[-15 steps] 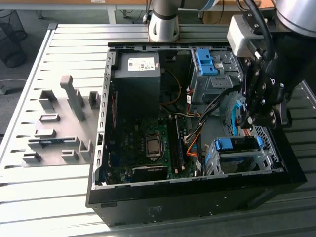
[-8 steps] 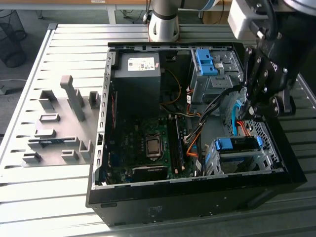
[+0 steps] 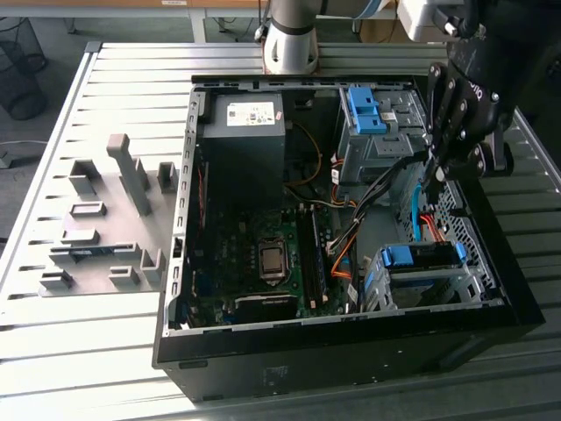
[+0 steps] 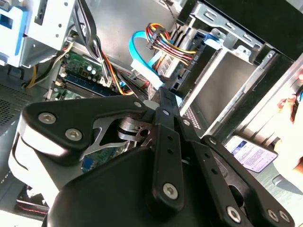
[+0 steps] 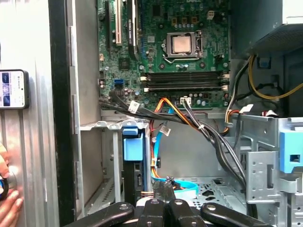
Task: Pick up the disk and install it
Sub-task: 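Insert the second disk wire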
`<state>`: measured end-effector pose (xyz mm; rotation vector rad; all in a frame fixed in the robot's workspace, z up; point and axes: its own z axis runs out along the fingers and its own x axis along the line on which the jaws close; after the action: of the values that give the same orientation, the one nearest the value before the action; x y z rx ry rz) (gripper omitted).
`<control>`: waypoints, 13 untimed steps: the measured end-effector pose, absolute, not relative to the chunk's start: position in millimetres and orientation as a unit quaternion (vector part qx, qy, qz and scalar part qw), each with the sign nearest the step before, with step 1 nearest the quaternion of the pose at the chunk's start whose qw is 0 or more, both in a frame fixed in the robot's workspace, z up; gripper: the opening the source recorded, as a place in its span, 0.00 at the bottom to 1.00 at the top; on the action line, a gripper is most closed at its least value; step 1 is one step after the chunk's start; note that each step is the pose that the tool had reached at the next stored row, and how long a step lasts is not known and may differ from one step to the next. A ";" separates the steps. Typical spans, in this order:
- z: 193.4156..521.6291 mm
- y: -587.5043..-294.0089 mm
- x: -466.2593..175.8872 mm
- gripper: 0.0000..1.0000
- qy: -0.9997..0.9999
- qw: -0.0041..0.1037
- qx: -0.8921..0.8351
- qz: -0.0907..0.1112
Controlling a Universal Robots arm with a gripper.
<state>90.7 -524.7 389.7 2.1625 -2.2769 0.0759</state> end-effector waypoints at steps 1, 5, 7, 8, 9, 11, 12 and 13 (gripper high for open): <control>389.7 -523.7 90.9 0.11 -0.725 0.001 0.688 0.024; 389.4 -521.4 91.5 0.17 -0.725 0.002 0.688 0.024; 389.0 -520.1 92.0 0.24 -0.725 0.002 0.688 0.024; 388.6 -519.4 92.2 0.24 -0.725 0.002 0.688 0.024; 388.3 -518.8 92.4 0.24 -0.725 0.002 0.688 0.024; 387.5 -517.9 92.8 0.24 -0.725 0.002 0.688 0.024; 387.1 -517.4 93.3 0.24 -0.726 0.002 0.688 0.024; 386.5 -517.1 93.5 0.24 -0.726 0.002 0.687 0.024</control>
<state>93.5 -517.1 386.5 2.1563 -2.2769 0.0746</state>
